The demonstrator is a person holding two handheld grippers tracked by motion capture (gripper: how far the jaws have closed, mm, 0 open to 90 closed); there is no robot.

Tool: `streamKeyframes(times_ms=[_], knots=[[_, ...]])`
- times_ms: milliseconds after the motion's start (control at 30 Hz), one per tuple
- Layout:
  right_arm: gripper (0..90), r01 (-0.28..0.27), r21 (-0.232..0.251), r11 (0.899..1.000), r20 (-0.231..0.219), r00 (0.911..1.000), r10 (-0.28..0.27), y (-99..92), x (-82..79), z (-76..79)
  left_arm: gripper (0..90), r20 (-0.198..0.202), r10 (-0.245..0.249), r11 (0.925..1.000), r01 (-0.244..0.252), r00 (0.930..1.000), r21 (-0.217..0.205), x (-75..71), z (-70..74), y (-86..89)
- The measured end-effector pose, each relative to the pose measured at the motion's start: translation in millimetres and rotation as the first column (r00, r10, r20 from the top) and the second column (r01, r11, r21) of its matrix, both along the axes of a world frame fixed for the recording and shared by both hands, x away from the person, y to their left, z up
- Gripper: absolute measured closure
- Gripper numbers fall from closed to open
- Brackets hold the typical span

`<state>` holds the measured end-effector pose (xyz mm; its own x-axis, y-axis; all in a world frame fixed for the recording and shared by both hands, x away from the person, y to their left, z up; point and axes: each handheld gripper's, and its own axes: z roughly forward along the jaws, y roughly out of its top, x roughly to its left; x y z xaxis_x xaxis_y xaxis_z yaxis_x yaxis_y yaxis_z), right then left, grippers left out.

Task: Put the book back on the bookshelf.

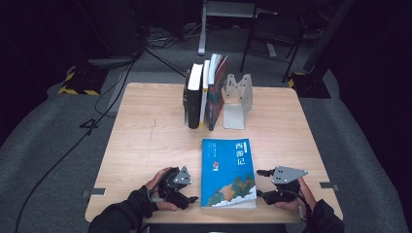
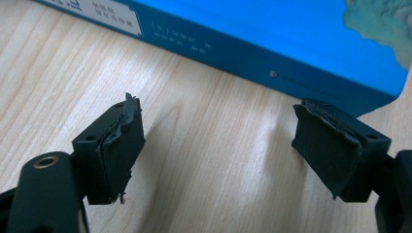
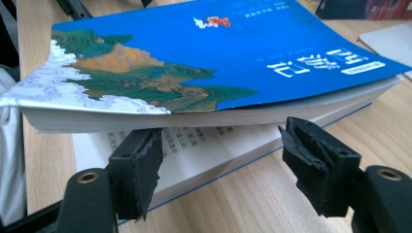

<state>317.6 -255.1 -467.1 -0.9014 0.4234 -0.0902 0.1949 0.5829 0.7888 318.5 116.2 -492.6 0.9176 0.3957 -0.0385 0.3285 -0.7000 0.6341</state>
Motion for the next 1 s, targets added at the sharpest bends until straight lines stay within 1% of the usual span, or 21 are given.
streamKeyframes(times_ms=[67, 100, 133, 167, 233, 333, 467, 500, 533, 567, 600, 633, 667, 767, 800, 833, 867, 933, 967, 1000], knots=[[31.0, 0.002, 0.008, 1.0, 0.01, 0.9999, -0.002, 0.5, 0.2, 1.7, 17.3, 0.002, -0.01, 0.9997, 0.01, 1.0, -0.022, -3.2, 5.5, -0.9], [31.0, 0.006, 0.012, 1.0, 0.011, 0.9999, -0.006, 1.1, -0.2, 2.6, 16.7, 0.002, -0.013, 0.9985, 0.013, 0.9999, -0.054, -5.8, 8.8, -1.9], [31.0, 0.006, 0.014, 1.0, 0.019, 0.9998, -0.007, 1.7, 0.0, 3.6, 16.7, 0.002, -0.013, 0.9985, 0.013, 0.9999, -0.054, -5.8, 8.8, -1.9], [31.0, 0.006, 0.014, 1.0, 0.019, 0.9998, -0.007, 1.7, 0.0, 3.6, 16.7, 0.006, -0.016, 0.9979, 0.016, 0.9999, -0.063, -7.8, 12.3, -2.4], [30.9, 0.007, 0.02, 1.0, 0.023, 0.9997, -0.008, 2.7, 0.2, 5.4, 16.6, 0.005, -0.025, 0.9944, 0.025, 0.9997, -0.103, -11.8, 18.7, -3.9], [31.1, 0.009, 0.028, 1.0, 0.029, 0.9995, -0.01, 4.4, 1.0, 8.1, 16.6, 0.008, -0.041, 0.9892, 0.042, 0.9991, -0.14, -15.7, 26.6, -8.5], [30.9, 0.005, 0.041, 0.999, 0.036, 0.9993, -0.006, 6.7, 2.8, 11.6, 16.6, 0.015, -0.058, 0.9831, 0.06, 0.9982, -0.173, -19.2, 32.9, -21.6], [30.9, 0.005, 0.041, 0.999, 0.036, 0.9993, -0.006, 6.7, 2.8, 11.6, 16.5, 0.015, -0.058, 0.9831, 0.06, 0.9982, -0.173, -19.2, 32.9, -21.6], [30.9, 0.003, 0.042, 0.999, 0.038, 0.9993, -0.004, 7.3, 3.2, 12.4, 16.5, 0.014, -0.069, 0.981, 0.07, 0.9975, -0.181, -20.3, 34.3, -26.7], [30.9, 0.006, 0.049, 0.999, 0.045, 0.999, -0.008, 9.0, 3.7, 14.3, 16.1, 0.03, -0.075, 0.9824, 0.079, 0.9967, -0.169, -22.1, 35.1, -33.0], [30.9, 0.005, 0.05, 0.999, 0.048, 0.9988, -0.008, 9.7, 4.1, 15.0, 16.3, 0.036, -0.077, 0.9833, 0.082, 0.9964, -0.162, -22.9, 35.5, -37.3], [30.9, 0.006, 0.051, 0.999, 0.049, 0.9988, -0.009, 10.7, 4.3, 16.2, 16.6, 0.036, -0.077, 0.9833, 0.082, 0.9964, -0.162, -22.9, 35.5, -37.3], [30.9, 0.005, 0.056, 0.998, 0.055, 0.9985, -0.008, 11.9, 4.8, 17.4, 16.3, 0.043, -0.089, 0.9833, 0.095, 0.9951, -0.155, -25.2, 36.0, -47.4], [30.9, 0.004, 0.06, 0.998, 0.061, 0.9981, -0.007, 14.4, 6.1, 19.9, 17.0, 0.06, -0.1, 0.9842, 0.107, 0.9932, -0.141, -28.1, 35.7, -60.9], [30.9, 0.004, 0.06, 0.998, 0.061, 0.9981, -0.007, 14.4, 6.1, 19.9, 17.2, 0.06, -0.1, 0.9842, 0.107, 0.9932, -0.141, -28.1, 35.7, -60.9], [30.9, 0.004, 0.064, 0.998, 0.066, 0.9978, -0.008, 16.3, 6.3, 22.0, 17.5, 0.062, -0.09, 0.9867, 0.097, 0.994, -0.13, -28.9, 34.9, -68.8], [30.9, 0.004, 0.061, 0.998, 0.071, 0.9974, -0.008, 17.2, 6.6, 23.0, 17.8, 0.068, -0.076, 0.9895, 0.083, 0.9948, -0.118, -28.8, 34.1, -72.8], [30.8, 0.0, 0.066, 0.998, 0.076, 0.9971, -0.005, 19.2, 7.3, 24.4, 20.6, 0.073, -0.066, 0.9902, 0.074, 0.9952, -0.118, -28.0, 33.3, -76.2], [30.8, 0.0, 0.066, 0.998, 0.076, 0.9971, -0.005, 19.2, 7.3, 24.4, 20.6, 0.072, -0.053, 0.9911, 0.061, 0.996, -0.118, -27.5, 31.9, -79.7], [30.9, 0.001, 0.066, 0.998, 0.076, 0.9971, -0.006, 19.9, 7.8, 25.2, 20.9, 0.076, -0.038, 0.993, 0.046, 0.9964, -0.109, -27.0, 30.3, -83.6]])
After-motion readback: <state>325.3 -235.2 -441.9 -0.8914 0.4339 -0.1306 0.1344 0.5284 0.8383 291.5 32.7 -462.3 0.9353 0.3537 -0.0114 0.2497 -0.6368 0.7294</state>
